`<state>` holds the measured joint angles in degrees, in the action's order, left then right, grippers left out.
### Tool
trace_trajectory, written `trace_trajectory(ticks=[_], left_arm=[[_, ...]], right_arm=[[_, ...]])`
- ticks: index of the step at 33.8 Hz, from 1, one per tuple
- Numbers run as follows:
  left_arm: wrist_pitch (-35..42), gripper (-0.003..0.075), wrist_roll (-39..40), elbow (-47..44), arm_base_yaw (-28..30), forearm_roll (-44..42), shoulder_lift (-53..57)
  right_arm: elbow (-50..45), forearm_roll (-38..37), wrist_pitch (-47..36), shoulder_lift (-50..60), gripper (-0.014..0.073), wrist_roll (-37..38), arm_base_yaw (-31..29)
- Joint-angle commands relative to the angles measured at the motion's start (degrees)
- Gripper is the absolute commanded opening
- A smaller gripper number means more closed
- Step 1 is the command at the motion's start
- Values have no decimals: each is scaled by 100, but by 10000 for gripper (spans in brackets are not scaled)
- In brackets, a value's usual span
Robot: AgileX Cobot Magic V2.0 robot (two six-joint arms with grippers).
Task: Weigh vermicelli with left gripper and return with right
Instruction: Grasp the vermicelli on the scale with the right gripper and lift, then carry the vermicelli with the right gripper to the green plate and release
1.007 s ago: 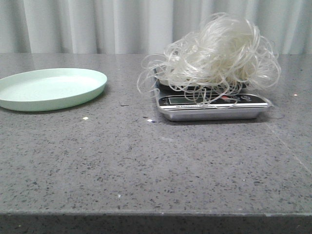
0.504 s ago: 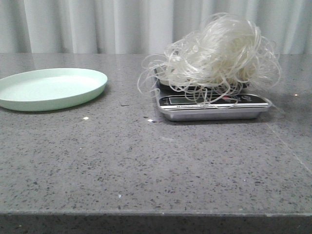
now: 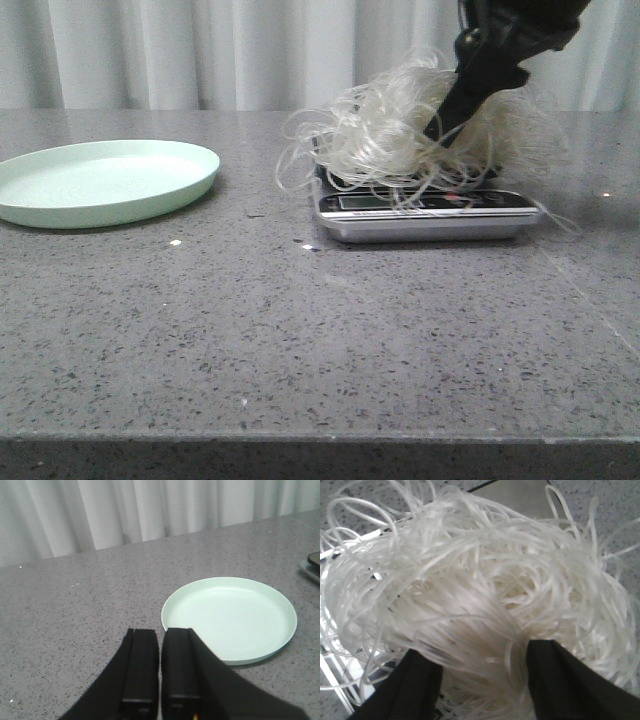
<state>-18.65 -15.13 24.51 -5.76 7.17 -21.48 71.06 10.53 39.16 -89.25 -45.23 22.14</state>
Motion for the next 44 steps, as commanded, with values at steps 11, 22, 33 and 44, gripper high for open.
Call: trace_trajectory(ticks=[11,22,33,44], left_arm=[[398,137,65,151,8,43,-27],[409,137,65,151,8,43,-27],[519,137,65,151,8,43,-27],[519,137,65,151,8,181,-27]], right_arm=[[212,23,-150,-60,159,-36,1],[212,23,-205,742,159,-36,1],[1509,194,24,1078,159,-36,1],[2910,1981,-98,516,159,-36,226]])
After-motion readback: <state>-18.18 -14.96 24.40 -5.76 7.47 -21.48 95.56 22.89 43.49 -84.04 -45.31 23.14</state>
